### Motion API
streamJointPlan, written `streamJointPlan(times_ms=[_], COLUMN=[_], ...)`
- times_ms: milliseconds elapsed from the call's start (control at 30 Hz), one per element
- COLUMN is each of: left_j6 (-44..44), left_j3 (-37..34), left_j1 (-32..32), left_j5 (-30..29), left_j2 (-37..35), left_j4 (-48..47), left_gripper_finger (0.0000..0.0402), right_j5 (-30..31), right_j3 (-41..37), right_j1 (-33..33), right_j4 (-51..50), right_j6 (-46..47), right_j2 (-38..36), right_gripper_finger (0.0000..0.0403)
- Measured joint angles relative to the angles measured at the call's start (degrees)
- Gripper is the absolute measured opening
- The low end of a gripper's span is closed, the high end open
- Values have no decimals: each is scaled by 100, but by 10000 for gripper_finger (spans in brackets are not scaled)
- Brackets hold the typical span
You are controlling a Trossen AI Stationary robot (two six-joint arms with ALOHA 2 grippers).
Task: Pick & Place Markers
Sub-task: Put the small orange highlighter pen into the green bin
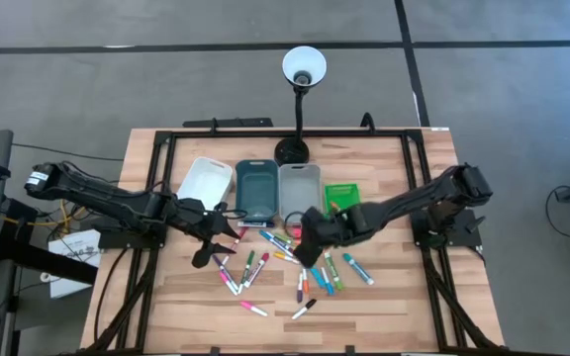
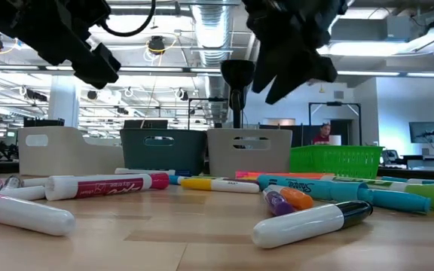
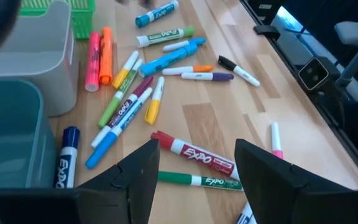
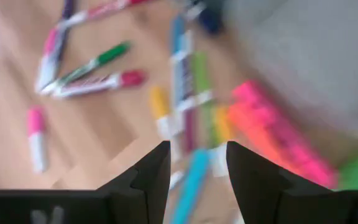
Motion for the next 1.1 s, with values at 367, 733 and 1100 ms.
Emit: streamJointPlan(times_ms=[367,733,1100], left_j6=[-1272,-1662,-1611], left_j3=[9,5,10], left_j1=[-31,-39,-35], left_j5=[3,-286,-302], left_j2=[533,1676,1020], left_j4=[5,531,592], left_gripper_finger=[206,206,206], right_j5=[-1408,-1453,-1462], right_j3=[33,489,511], right_j1=[278,291,302], right_j4=[941,415,84], right_j6=[535,627,1122], right_j2=[1135,1377,1503], right_gripper_finger=[142,138,137])
